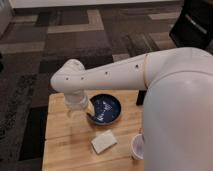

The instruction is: Push the ceramic bowl across the table

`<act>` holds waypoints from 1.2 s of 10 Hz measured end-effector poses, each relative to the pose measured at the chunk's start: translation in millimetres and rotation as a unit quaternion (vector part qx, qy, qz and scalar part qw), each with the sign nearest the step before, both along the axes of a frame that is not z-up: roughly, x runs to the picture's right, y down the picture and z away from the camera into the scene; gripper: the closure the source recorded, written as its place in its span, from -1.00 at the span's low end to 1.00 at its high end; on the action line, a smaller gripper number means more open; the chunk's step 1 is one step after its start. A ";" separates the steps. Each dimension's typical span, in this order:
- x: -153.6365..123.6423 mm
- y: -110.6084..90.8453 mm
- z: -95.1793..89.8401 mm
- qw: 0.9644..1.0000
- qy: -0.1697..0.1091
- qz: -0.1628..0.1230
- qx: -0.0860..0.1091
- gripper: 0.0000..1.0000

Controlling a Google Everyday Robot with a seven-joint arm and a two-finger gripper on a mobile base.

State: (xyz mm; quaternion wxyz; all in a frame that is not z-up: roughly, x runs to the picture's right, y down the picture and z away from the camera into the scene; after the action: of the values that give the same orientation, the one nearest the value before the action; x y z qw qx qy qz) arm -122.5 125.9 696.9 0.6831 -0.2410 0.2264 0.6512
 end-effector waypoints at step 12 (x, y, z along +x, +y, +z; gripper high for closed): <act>33.0 56.2 17.1 0.997 -0.036 0.070 -0.026 -0.30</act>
State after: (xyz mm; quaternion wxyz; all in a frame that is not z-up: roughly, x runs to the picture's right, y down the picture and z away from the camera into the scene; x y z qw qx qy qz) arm -89.4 182.1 714.0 0.6368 -0.2969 0.2011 0.6825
